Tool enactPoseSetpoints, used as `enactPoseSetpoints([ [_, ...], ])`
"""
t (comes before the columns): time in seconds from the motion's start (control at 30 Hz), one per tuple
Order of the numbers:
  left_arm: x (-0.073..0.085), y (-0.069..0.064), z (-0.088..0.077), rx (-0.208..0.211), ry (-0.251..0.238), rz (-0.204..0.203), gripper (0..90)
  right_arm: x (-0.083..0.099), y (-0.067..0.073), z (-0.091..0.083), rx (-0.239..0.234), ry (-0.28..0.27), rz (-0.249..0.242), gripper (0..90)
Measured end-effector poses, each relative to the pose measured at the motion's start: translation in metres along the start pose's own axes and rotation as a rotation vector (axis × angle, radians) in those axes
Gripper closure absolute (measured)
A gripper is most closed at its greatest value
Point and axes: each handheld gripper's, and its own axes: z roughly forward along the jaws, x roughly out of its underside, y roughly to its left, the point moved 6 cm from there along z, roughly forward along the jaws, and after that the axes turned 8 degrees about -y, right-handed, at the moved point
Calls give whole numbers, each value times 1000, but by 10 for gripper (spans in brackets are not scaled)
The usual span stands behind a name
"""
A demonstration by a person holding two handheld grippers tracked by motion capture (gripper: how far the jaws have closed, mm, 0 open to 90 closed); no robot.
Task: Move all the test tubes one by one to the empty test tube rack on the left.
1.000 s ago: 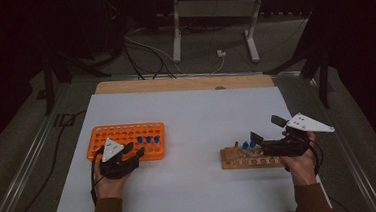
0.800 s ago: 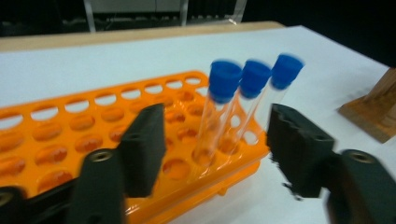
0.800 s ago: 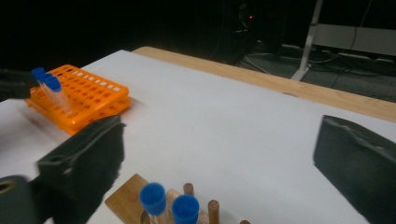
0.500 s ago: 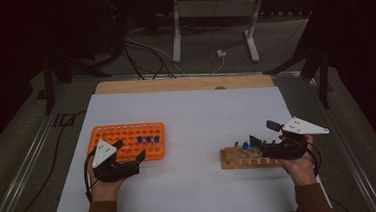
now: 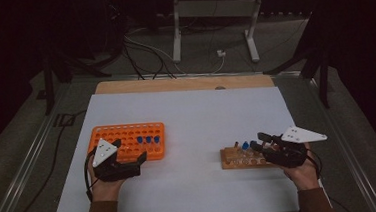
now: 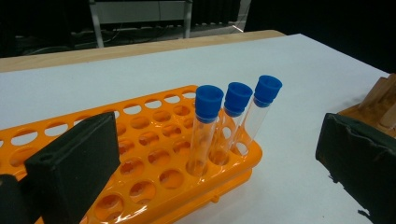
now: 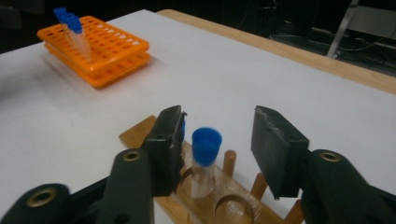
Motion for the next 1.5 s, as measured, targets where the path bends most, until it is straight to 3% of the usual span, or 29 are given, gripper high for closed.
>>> enactPoseSetpoints([
  [0.8,-1,0,0,-6,-7,5,8,26,3,16,-20,87,-15,691],
  [1.07,-1,0,-1,-8,-9,12,8,26,3,18,-18,78,-16,752],
  [1.5,-1,0,-1,-8,-9,14,8,17,5,12,-18,61,-20,764],
])
